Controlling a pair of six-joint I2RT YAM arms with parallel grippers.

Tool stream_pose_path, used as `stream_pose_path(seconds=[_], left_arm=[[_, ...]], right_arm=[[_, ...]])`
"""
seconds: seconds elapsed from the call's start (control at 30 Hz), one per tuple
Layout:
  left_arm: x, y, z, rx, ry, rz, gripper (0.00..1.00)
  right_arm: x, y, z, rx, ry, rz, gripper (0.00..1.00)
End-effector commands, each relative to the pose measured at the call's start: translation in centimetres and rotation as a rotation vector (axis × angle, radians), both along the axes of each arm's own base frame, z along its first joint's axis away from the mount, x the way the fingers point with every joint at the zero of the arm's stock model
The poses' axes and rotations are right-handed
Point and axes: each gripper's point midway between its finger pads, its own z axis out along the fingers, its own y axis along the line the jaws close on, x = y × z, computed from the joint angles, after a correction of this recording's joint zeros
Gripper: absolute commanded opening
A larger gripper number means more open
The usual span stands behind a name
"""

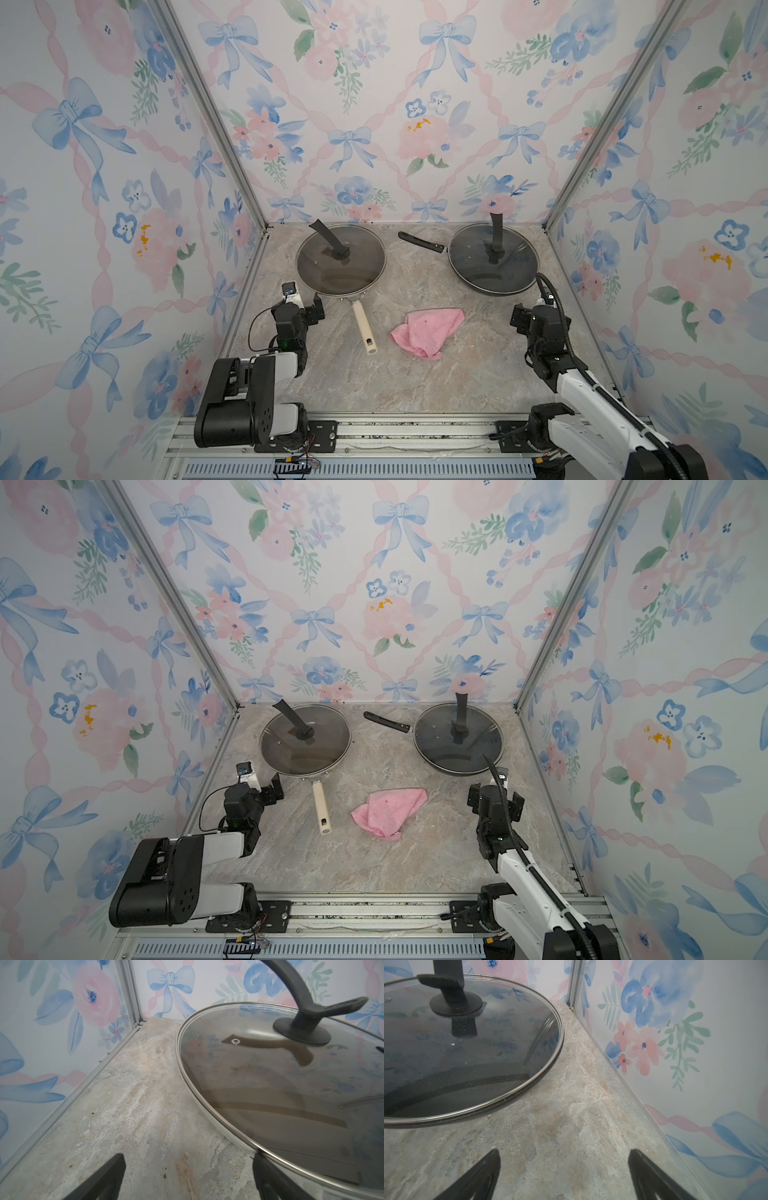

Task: Wipe the pot lid with a cloth
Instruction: Reset both arms

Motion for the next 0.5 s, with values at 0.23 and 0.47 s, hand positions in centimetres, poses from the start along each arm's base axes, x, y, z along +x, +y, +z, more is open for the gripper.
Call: stream_pose_path(seconds=[0.23,0.47], left_arm=[[3.3,-2.5,0.9,0.056,-0.043,-0.117,0.98],[3.3,-2.7,0.8,0.068,-0.041,-0.113,0.98]], right_arm=[[7.0,3.7,0.4,0.02,-0.226,0.225,0.97],[8.6,4.9,-2.9,0.038,-0.139,0.301,0.96]])
